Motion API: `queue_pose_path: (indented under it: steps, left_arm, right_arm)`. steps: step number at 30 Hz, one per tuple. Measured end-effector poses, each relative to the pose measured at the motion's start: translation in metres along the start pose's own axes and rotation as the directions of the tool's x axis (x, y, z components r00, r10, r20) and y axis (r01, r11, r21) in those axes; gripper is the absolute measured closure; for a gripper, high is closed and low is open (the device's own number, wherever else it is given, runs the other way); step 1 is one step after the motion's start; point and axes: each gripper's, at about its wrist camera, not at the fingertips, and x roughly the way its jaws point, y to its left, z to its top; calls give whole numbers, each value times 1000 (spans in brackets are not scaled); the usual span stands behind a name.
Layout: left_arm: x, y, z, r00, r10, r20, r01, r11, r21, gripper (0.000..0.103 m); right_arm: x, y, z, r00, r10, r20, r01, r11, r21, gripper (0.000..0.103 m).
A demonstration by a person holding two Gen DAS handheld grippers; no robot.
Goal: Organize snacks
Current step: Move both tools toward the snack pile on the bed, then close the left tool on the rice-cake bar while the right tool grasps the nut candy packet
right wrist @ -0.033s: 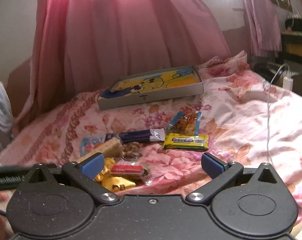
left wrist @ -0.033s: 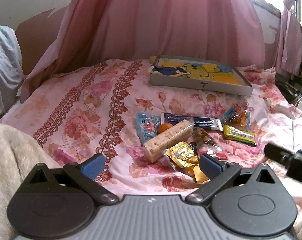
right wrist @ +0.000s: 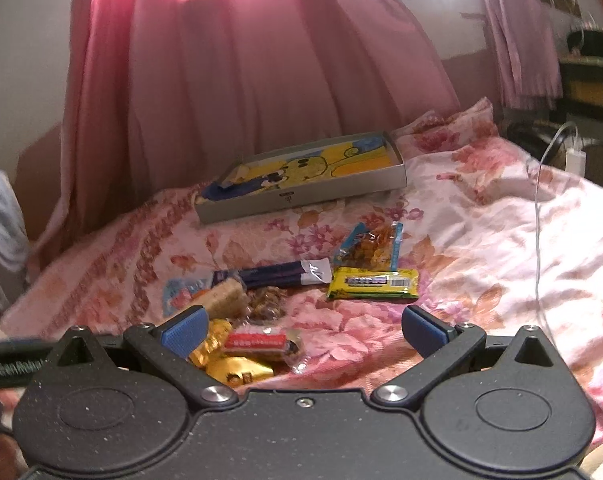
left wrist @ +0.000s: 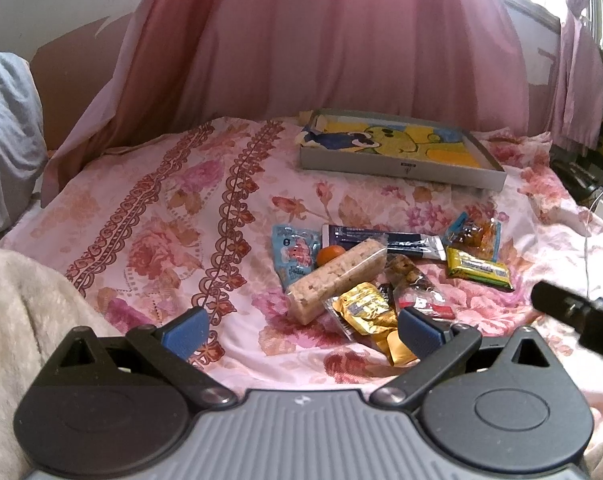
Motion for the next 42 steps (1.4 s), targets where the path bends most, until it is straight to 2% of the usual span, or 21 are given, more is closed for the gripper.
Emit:
queue_pose_path:
  steps: [4, 10, 17, 24, 29, 35, 40, 42]
  left_arm:
    - [9, 7, 13, 999, -14, -29, 14, 1000, -14, 1]
    - [34, 21, 37, 996, -25, -88, 24, 1000, -6, 1]
    - [73, 34, 58, 984, -50, -173, 41, 998, -54, 1]
    - [122, 25, 70, 959, -67, -276, 76, 997, 22, 1]
    - [151, 18, 75, 932, -104, -348, 135, 989, 64, 1]
    - [174, 13, 81, 912, -132, -389, 197, 971, 134, 1]
    - [189, 8, 80, 874, -159, -459, 264, 948, 175, 1]
    - [191, 7, 78, 865, -169, -471, 280, 944, 175, 1]
  right_arm:
    - [3, -5, 9, 1000, 14, -6, -14, 1000, 8, 1]
    - [18, 4, 17, 998, 53, -36, -57, 992, -115, 1]
    - [51, 16, 21, 991, 96, -99, -117, 963, -242, 1]
    - [101, 26, 26, 991, 73, -117, -105, 947, -303, 1]
    - [134, 32, 23, 989, 55, -138, -96, 944, -315, 1]
    - [160, 41, 11, 986, 18, -164, -78, 927, -366, 1]
    - [174, 40, 6, 980, 9, -197, -79, 934, -349, 1]
    - [177, 40, 4, 980, 8, -201, -80, 933, -352, 2]
